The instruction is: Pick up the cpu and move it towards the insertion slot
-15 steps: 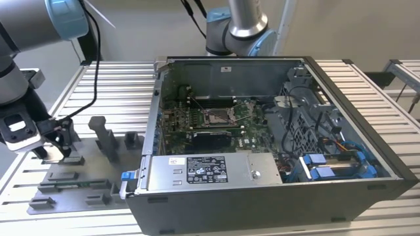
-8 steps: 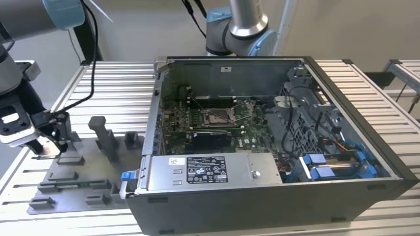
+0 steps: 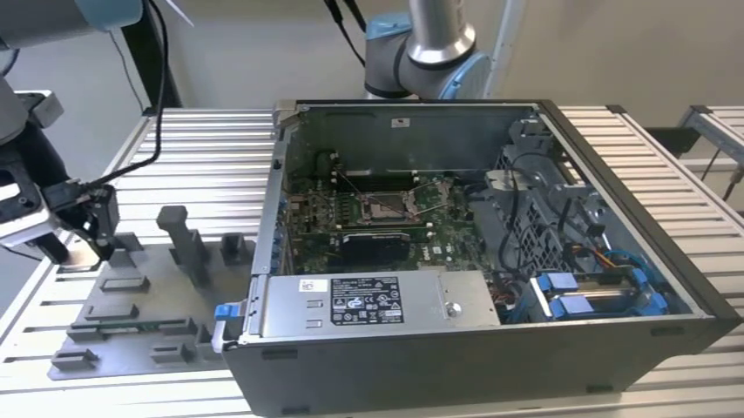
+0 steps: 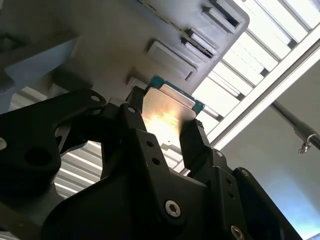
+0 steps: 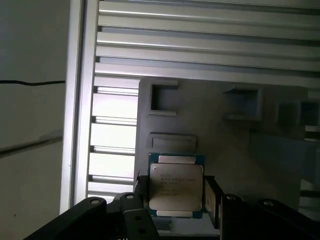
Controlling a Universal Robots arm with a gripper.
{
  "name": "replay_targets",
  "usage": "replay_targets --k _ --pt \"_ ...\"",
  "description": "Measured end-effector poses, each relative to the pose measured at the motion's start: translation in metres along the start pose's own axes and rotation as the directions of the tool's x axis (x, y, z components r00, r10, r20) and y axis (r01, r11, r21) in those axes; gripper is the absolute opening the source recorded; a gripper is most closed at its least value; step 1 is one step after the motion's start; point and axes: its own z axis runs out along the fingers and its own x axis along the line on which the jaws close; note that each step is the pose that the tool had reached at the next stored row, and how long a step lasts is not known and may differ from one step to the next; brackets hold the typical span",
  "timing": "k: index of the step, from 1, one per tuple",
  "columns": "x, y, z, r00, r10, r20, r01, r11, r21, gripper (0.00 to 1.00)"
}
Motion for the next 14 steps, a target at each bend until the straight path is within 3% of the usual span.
replay_targets --k 14 --pt "-0.0001 0.0011 -0.0304 1.0000 0.000 0.0000 0.000 1.0000 0.0000 0.00"
